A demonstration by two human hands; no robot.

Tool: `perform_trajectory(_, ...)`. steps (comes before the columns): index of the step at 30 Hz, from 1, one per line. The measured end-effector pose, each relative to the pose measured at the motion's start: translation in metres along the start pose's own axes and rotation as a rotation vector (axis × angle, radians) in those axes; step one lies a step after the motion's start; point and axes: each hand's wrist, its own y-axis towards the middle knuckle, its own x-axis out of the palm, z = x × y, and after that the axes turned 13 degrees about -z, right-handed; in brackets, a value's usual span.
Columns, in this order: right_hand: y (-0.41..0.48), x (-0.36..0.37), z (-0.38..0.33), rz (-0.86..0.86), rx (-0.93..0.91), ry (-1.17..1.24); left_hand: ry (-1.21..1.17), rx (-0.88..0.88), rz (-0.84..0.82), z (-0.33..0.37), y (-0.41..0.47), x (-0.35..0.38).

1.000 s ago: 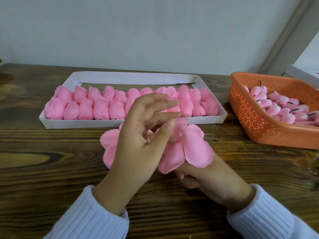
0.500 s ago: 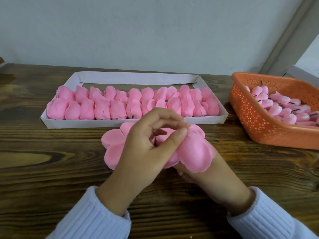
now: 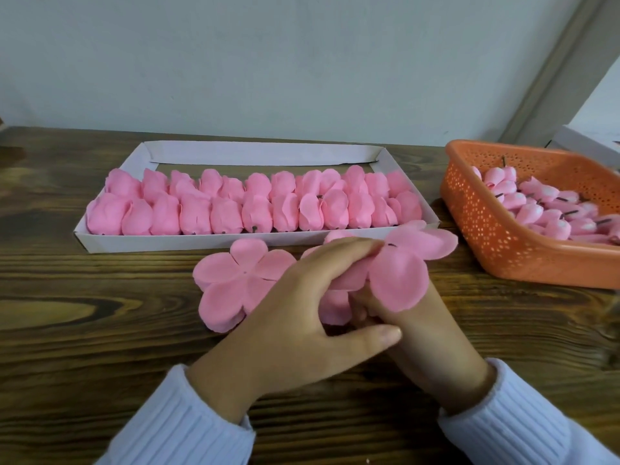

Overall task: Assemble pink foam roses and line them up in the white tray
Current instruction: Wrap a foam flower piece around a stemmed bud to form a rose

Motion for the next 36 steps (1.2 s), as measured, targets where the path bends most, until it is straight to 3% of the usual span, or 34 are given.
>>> perform_trajectory(2, 0.002, 0.003, -0.002, -0.025, -0.03, -0.035, 0.032, -0.005, -0.013, 0.0, 0.001, 0.0)
perform_trajectory(6, 0.004, 0.005, -0.008, -0.049, 0.002, 0.257, -0.103, -0.011, 0.065, 0.001, 0.004, -0.001)
perform_trajectory(9, 0.004, 0.006, -0.009, -0.103, 0.026, 0.266, -0.094, -0.068, 0.133, 0.0, 0.004, -0.001)
perform_trajectory(14, 0.002, 0.004, -0.003, -0.062, 0.078, 0.29, -0.061, -0.098, -0.025, -0.002, 0.001, -0.003)
perform_trajectory(21, 0.003, 0.008, -0.01, -0.072, 0.149, 0.293, -0.186, -0.204, 0.235, -0.003, 0.005, 0.002)
perform_trajectory(28, 0.002, 0.009, -0.009, -0.085, 0.229, 0.3, -0.346, -0.234, 0.319, -0.005, 0.009, 0.006)
perform_trajectory(33, 0.003, 0.009, -0.012, -0.106, 0.203, 0.331, -0.3, -0.19, 0.23, -0.004, 0.007, 0.005)
perform_trajectory(36, 0.004, 0.009, -0.015, -0.121, 0.182, 0.348, -0.158, -0.13, 0.247, -0.004, 0.006, 0.004)
